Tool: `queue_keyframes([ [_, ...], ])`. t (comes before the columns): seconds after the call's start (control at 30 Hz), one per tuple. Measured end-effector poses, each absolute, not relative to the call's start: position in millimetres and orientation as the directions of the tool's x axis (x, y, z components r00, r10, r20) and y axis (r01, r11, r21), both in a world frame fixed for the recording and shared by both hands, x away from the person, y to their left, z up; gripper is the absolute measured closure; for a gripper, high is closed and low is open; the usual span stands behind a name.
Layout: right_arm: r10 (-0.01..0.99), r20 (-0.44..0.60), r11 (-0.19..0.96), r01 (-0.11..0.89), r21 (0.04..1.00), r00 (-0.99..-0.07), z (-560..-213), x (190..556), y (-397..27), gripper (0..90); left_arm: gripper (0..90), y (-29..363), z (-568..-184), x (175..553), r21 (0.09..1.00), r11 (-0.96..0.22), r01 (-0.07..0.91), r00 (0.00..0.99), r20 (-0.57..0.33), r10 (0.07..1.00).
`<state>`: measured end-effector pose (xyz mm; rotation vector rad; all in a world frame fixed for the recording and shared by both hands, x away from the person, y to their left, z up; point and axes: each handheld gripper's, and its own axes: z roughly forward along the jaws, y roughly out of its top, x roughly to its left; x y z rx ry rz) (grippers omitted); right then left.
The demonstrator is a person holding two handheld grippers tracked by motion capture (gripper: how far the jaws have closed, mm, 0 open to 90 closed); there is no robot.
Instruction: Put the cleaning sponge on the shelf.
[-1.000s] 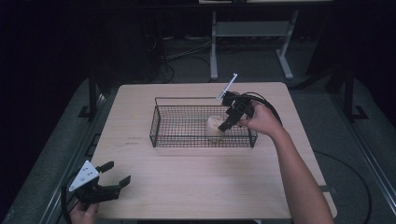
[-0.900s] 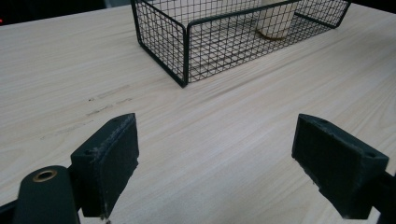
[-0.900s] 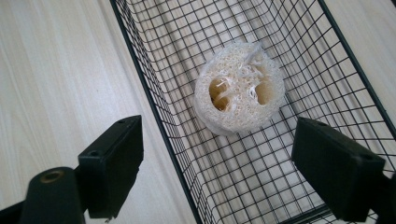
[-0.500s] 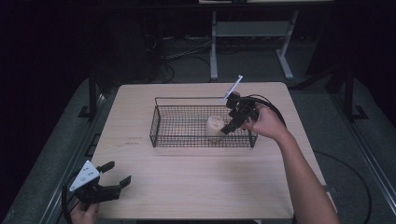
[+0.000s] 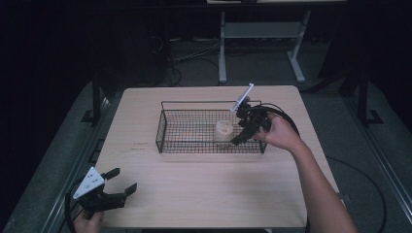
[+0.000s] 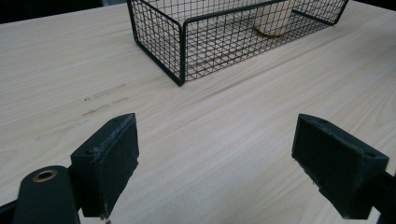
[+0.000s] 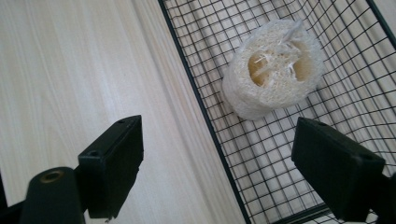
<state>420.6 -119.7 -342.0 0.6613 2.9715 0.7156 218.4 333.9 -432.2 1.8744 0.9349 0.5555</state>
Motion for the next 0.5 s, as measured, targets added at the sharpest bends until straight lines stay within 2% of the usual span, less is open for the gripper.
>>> queue_keyframes([
  [0.5, 0.395, 0.066, 0.815, 0.383, 0.434, -0.916, -345, 404, -125, 16.7, 13.9, 332, -433, 218, 0.886, -0.277, 0.371, 0.61, -0.008, 0.792],
])
